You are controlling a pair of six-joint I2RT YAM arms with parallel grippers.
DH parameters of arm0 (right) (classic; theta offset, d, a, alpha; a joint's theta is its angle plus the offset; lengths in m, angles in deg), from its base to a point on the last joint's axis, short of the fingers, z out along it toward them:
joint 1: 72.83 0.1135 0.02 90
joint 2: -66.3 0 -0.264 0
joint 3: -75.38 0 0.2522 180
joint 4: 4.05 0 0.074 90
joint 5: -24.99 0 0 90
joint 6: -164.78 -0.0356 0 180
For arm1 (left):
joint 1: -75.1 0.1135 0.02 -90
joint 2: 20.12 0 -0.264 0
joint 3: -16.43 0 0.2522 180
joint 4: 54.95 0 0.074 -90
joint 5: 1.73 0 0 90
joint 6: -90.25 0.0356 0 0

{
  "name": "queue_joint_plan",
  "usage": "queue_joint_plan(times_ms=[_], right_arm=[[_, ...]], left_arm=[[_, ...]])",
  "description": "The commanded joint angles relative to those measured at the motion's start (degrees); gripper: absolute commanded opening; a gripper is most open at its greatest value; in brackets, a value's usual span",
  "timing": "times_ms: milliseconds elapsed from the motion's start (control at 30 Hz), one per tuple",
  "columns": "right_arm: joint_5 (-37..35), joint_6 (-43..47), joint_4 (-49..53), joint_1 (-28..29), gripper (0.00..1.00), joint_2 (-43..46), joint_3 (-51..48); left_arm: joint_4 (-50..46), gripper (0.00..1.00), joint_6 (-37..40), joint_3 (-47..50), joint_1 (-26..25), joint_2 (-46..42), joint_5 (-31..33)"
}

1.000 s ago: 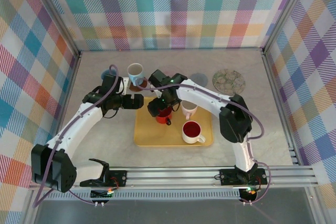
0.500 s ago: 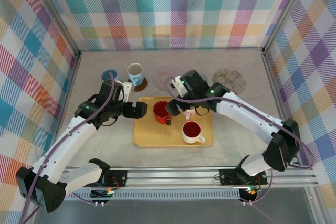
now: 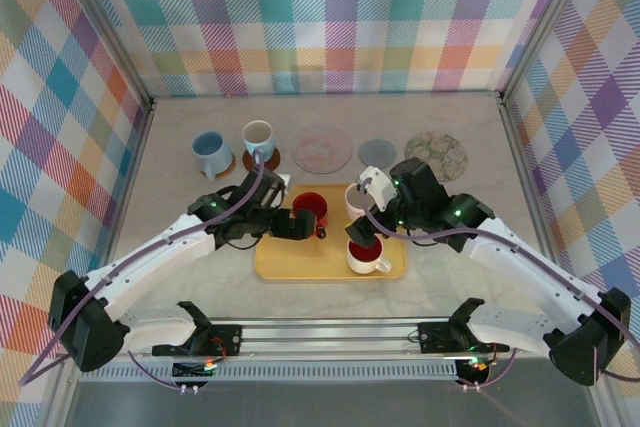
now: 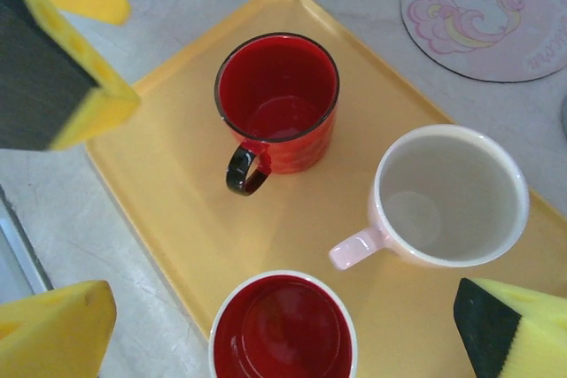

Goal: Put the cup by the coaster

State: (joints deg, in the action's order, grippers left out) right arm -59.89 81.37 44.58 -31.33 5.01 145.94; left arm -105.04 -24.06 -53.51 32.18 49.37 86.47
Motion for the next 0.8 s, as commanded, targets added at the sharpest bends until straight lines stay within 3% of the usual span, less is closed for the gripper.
queue_joint_plan(times_ms=[0, 167, 333, 633, 767], right_arm=[[3.14, 0.67, 1.13, -0.45, 0.99, 1.66, -0.89], [3.14, 0.09, 2.13, -0.58, 0.99, 2.4, -0.63], [2.43, 0.24, 2.5, -0.8, 0.99, 3.02, -0.9], [1.55, 0.61, 2.39, -1.24, 0.99, 3.99, -1.25], [1.47, 0.71, 2.16, -1.51, 0.99, 3.89, -1.37]], left_arm=[[3.86, 1.0, -8.65, 0.66, -2.41, 3.0, 2.78], [3.96, 1.0, -14.44, -1.31, -5.02, 10.43, 4.78], [1.96, 0.99, -15.09, -5.19, -5.91, 17.63, 4.17], [3.25, 0.97, -16.82, -7.23, -5.9, 22.48, 5.84], [1.44, 0.91, -15.59, -8.54, -5.91, 23.83, 7.58]])
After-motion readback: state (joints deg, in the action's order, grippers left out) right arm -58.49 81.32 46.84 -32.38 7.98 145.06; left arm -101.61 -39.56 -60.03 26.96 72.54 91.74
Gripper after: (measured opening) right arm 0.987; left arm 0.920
